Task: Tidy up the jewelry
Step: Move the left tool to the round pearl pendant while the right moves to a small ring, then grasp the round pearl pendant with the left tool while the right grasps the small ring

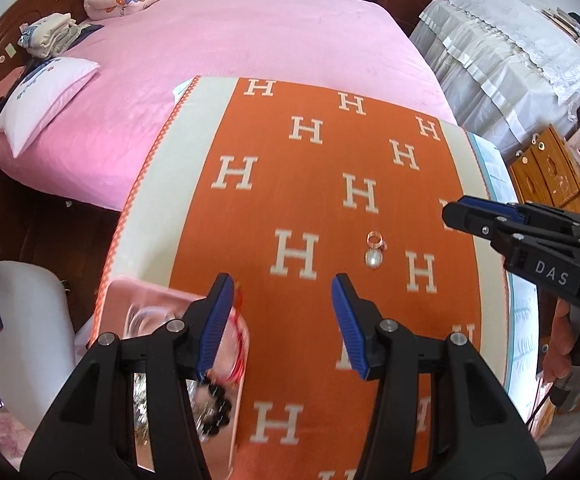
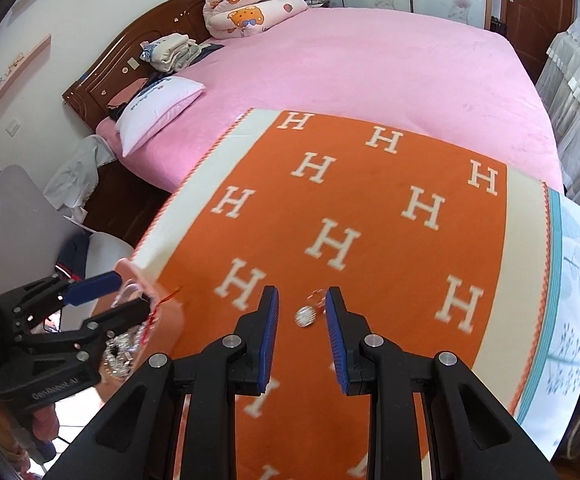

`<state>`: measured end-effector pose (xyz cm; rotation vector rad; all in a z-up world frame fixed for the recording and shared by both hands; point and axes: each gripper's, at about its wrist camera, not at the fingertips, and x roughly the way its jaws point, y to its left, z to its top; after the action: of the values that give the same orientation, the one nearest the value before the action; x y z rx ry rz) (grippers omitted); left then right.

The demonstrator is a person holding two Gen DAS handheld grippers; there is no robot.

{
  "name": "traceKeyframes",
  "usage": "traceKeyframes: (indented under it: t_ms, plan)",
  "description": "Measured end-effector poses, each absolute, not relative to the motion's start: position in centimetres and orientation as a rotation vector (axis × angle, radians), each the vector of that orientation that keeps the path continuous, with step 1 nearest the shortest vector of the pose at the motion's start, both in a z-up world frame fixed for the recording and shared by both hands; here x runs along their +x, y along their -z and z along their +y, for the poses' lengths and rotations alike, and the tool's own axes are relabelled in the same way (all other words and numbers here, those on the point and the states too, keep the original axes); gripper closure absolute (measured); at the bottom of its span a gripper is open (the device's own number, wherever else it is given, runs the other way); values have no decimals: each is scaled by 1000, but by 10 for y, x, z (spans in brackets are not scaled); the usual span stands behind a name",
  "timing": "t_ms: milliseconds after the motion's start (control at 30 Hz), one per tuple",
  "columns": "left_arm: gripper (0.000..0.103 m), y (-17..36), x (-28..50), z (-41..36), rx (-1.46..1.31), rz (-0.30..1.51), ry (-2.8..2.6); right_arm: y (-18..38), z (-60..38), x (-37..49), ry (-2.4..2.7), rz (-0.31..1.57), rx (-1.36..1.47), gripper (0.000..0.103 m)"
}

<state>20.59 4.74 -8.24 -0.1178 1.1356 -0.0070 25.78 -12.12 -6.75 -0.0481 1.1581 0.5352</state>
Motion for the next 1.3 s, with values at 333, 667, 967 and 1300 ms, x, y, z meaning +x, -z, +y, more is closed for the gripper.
traceKeyframes:
  t_ms: [333,667,967,1300]
  plan:
    - [55,127,249,23,-141,1211,46,126,-125,291,-612,1206,-84,78]
    - [55,176,261,-32,-124,1286,172,169,-134,295,-584,1222,-43,78]
    - [55,193,268,-60,41,1268,222,181,-151,292,-573,1220,-5,78]
    - [55,201,272,-62,247,1210,352,192,-161,288,-571,1215,29,78]
